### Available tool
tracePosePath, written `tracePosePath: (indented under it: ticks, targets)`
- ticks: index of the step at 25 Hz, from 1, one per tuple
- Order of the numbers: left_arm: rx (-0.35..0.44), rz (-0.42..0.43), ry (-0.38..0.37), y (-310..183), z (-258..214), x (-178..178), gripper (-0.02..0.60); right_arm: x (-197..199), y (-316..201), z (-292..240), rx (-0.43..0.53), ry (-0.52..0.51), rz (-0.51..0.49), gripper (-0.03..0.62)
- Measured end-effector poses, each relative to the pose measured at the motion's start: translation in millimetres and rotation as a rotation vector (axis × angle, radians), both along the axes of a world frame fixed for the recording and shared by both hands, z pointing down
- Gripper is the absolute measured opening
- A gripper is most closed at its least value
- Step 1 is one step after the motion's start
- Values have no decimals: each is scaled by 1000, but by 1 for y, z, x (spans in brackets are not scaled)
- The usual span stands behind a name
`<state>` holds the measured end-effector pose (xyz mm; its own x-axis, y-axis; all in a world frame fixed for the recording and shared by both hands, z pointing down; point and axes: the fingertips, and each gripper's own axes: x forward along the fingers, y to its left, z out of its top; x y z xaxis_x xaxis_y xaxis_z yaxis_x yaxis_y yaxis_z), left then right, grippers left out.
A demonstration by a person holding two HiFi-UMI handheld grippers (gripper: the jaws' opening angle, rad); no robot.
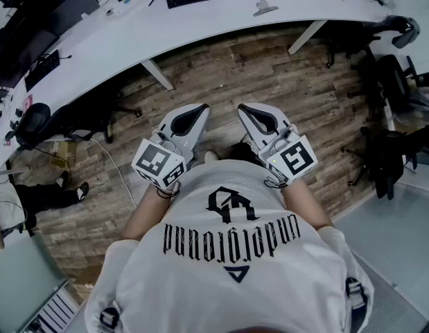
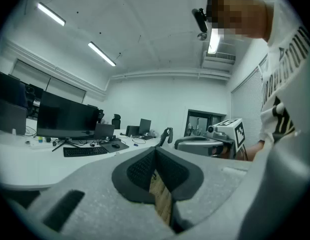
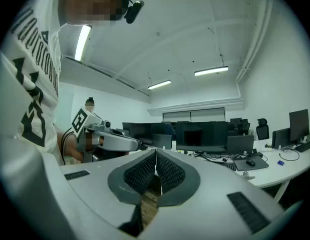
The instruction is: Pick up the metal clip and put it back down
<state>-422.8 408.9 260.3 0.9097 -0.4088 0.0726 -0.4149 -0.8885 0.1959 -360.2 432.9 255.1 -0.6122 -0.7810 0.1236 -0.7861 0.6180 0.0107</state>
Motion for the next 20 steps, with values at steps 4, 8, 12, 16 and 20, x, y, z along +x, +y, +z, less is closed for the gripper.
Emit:
tracePosePath:
  ticks: [4,8,12,16,20]
  targets:
    - [-3,9,-2,-3,3,7,14,7,-3,2,1,-4,5,17]
    - [-8,18,-5,-6,4,20,14,20,-5,3,-5,-9,17,17]
    - [-17,32,-8,-9,7,35,14,33,-7,1,3,-20,21,17]
    - [-27,45,-13,-13,10,52,14,51,-11,4,-6,-23,26,17]
    - [-38,56,-19,-20,12,76,14,77,-20,7,-17,-36,26,17]
